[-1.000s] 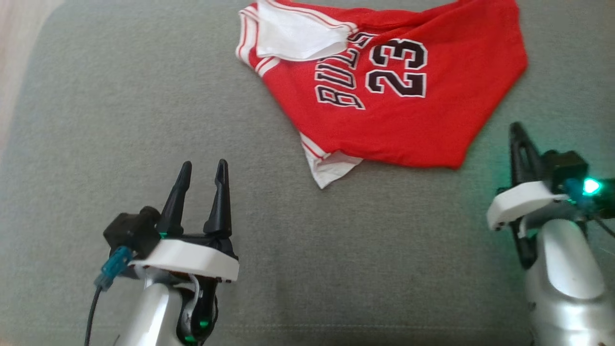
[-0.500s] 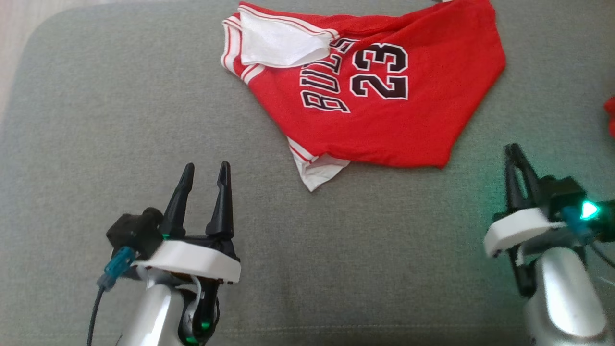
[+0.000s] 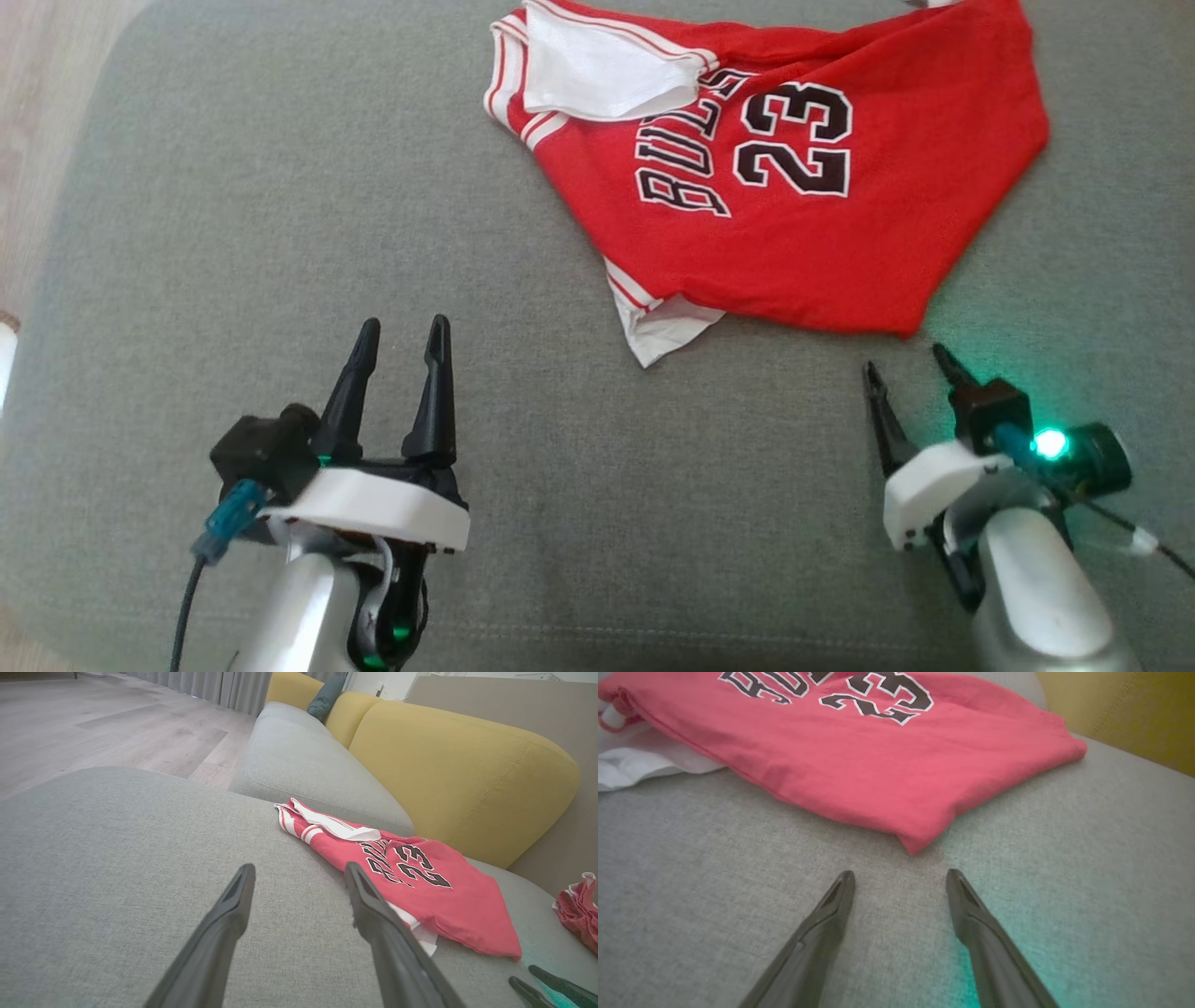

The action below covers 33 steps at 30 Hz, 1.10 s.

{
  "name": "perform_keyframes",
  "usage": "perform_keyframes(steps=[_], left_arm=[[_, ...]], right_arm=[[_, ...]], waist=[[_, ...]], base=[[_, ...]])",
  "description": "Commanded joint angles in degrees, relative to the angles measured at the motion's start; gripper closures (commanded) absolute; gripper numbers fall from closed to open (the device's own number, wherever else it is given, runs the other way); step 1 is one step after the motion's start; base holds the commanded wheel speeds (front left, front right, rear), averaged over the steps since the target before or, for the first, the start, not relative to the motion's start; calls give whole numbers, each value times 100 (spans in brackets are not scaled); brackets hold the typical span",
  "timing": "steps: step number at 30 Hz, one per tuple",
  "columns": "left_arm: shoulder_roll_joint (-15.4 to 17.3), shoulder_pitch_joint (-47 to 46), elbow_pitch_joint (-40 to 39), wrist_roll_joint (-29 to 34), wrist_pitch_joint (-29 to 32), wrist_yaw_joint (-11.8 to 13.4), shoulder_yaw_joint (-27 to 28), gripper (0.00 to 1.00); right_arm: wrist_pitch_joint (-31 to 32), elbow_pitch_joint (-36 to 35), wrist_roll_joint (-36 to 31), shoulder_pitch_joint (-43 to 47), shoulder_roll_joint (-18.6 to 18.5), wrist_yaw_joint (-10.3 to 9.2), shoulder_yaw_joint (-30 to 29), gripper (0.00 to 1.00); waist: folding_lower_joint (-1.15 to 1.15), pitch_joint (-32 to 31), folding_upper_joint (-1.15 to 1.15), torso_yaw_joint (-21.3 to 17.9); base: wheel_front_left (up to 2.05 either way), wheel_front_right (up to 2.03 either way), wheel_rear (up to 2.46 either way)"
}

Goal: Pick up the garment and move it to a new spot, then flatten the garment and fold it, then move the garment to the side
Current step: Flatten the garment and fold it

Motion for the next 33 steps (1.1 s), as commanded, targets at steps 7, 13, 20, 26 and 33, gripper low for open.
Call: perform_keyframes(steps=[7,13,20,26,33], left_arm=[[28,-135,-220,0,-70,20,133,0],[28,-166,-211,9,-70,25,146,0],[28,-180,-193,30,-70,34,185,0],[28,-134,-203,49,-70,44,224,0],[28,-70,-230,23,-70,51,240,0]], right_arm=[[-255,482,-261,-802,-3,37,-167,0],[-525,751,-323,-1126,-3,37,-442,71],[-733,768,-219,-1331,-3,37,-672,100],[-777,232,-407,-1164,-3,37,-929,100],[-576,-744,-861,-625,-22,37,-1439,100]], waist=[[0,130,0,105],[0,182,0,146],[0,168,0,72],[0,91,0,-76],[0,21,0,-312]], base=[[0,0,0],[0,0,0],[0,0,0],[0,0,0],[0,0,0]])
